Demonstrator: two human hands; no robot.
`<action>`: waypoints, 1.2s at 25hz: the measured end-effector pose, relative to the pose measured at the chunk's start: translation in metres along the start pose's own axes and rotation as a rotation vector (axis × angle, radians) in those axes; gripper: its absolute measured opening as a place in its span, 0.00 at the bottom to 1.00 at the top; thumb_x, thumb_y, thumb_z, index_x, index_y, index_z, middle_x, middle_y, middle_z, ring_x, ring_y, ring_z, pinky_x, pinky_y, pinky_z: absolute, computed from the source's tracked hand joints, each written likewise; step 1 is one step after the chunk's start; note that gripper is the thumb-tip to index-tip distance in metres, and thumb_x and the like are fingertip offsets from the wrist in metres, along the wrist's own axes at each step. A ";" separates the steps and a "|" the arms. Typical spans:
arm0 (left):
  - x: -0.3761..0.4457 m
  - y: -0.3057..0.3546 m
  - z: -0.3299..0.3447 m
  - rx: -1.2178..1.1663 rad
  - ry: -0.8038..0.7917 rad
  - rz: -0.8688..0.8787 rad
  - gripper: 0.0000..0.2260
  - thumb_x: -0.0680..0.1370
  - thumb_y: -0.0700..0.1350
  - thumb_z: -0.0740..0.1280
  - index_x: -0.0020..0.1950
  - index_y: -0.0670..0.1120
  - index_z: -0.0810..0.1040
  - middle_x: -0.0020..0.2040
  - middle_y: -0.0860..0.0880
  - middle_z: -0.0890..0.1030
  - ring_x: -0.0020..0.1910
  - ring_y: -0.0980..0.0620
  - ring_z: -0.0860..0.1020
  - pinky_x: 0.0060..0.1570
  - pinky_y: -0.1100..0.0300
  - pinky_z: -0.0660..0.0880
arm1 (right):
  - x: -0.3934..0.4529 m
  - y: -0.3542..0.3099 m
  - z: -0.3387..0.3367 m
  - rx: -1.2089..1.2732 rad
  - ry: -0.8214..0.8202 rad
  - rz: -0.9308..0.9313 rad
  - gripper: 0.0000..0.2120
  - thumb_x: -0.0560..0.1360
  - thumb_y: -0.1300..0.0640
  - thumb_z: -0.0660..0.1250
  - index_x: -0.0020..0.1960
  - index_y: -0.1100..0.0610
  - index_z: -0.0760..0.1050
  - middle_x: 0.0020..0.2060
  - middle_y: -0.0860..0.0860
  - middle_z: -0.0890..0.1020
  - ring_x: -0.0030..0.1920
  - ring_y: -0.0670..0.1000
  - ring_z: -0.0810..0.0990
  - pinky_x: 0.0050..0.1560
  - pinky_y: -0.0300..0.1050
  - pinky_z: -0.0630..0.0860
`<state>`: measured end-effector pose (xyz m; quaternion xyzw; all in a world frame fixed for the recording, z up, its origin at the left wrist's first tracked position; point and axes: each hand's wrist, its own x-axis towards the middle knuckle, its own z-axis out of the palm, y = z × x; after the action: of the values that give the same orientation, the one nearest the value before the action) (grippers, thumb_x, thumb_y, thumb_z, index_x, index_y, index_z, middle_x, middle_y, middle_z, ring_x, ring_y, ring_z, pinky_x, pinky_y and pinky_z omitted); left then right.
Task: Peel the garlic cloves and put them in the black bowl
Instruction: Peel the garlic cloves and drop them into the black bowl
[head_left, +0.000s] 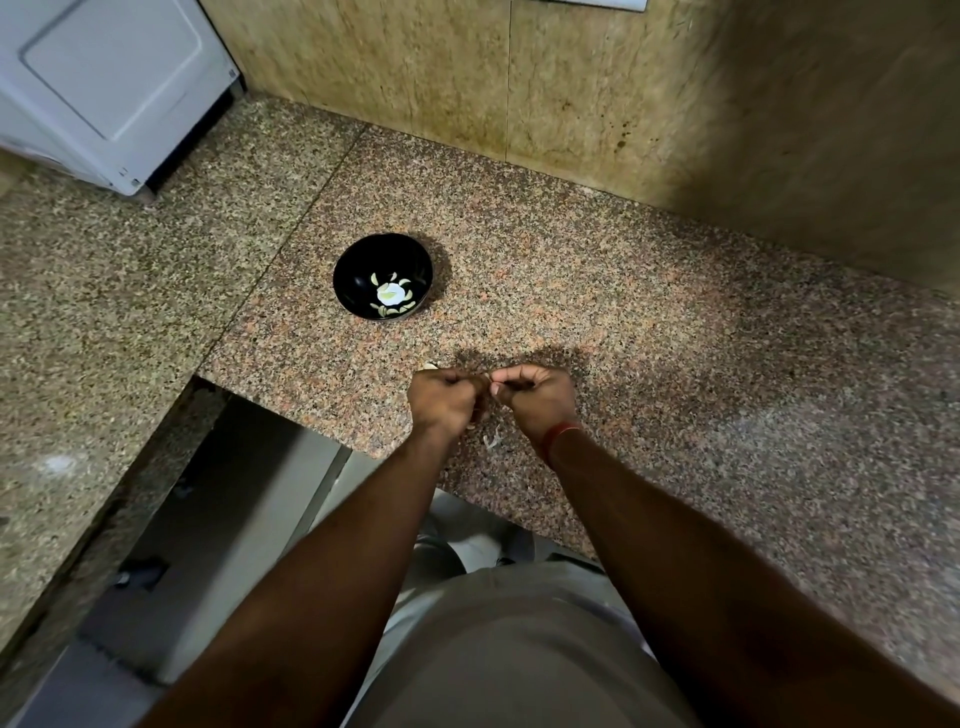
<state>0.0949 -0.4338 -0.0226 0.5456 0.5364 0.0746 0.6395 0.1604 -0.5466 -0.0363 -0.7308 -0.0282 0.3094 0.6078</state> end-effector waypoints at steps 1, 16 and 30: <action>-0.001 0.000 0.000 -0.017 -0.003 -0.019 0.08 0.73 0.30 0.73 0.50 0.30 0.80 0.44 0.35 0.85 0.32 0.43 0.81 0.26 0.55 0.80 | 0.000 -0.001 0.000 -0.009 0.003 -0.001 0.08 0.72 0.71 0.75 0.48 0.61 0.86 0.45 0.50 0.88 0.48 0.48 0.86 0.48 0.38 0.82; -0.008 0.002 -0.012 0.001 -0.159 0.005 0.04 0.79 0.34 0.69 0.44 0.37 0.80 0.46 0.39 0.84 0.33 0.48 0.82 0.28 0.57 0.80 | 0.001 0.002 -0.002 0.052 -0.096 0.013 0.09 0.72 0.70 0.75 0.50 0.61 0.84 0.46 0.54 0.88 0.49 0.56 0.87 0.49 0.48 0.85; 0.000 -0.011 -0.017 0.148 -0.058 0.021 0.03 0.78 0.35 0.70 0.49 0.37 0.84 0.45 0.40 0.84 0.31 0.51 0.80 0.29 0.57 0.79 | -0.003 0.002 -0.007 0.285 -0.095 0.134 0.09 0.76 0.71 0.70 0.54 0.63 0.83 0.50 0.61 0.86 0.48 0.56 0.85 0.49 0.48 0.85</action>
<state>0.0770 -0.4272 -0.0282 0.5989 0.5161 0.0255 0.6118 0.1607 -0.5549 -0.0367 -0.6220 0.0364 0.3843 0.6813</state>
